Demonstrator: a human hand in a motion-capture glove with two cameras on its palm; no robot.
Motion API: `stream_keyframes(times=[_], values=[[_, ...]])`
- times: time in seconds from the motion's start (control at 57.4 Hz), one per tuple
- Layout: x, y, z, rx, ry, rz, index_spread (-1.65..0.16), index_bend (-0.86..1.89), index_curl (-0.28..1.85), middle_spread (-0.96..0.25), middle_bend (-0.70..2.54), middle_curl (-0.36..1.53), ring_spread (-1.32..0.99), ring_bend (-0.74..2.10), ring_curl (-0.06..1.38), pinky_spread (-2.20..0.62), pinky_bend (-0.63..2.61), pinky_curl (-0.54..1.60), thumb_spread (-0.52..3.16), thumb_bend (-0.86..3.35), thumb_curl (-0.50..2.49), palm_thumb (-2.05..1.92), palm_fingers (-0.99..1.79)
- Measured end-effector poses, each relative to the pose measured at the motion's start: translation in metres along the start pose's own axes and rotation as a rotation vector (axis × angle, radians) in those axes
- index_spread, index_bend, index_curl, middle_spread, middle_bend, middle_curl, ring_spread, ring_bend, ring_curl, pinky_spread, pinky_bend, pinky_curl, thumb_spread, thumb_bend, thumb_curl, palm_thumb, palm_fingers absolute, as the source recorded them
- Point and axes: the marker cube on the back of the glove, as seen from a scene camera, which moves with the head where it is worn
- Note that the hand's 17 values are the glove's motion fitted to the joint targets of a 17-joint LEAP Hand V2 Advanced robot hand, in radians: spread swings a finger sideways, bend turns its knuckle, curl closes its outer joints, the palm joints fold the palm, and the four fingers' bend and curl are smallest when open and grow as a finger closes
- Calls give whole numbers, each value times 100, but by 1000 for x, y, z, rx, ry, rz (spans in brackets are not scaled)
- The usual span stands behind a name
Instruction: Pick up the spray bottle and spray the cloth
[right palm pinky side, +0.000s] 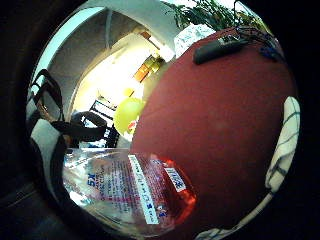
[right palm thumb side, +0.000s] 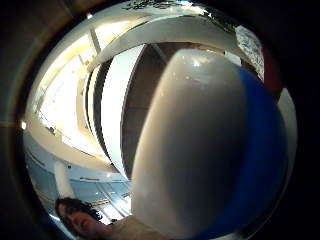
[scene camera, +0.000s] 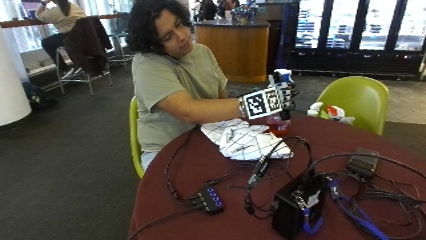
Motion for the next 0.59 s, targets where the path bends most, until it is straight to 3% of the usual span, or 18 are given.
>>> stream_keyframes(times=[0.157,0.192,0.226,0.296,0.453,0.592], values=[[3,9,-11,-277,55,55,-27,25,55,-19,54,51,-17,63,47,-30,48,42,35,-7,75,90,131],[0,8,-22,-309,102,56,-27,27,55,-18,54,50,-16,57,46,-25,42,41,49,-8,71,83,122],[-5,9,-34,-338,159,54,-27,29,55,-16,50,49,-14,46,43,-16,33,39,57,-8,67,78,96],[-18,9,-62,-399,301,36,-28,30,57,-13,41,46,-12,36,42,-4,28,39,66,-7,62,72,78],[-59,-1,-118,-438,700,2,-32,13,47,-5,25,40,-7,25,36,15,26,36,77,-5,54,67,47],[-81,6,-133,-501,879,6,-36,10,38,-3,22,38,-6,23,33,21,28,35,82,-4,49,64,46]])
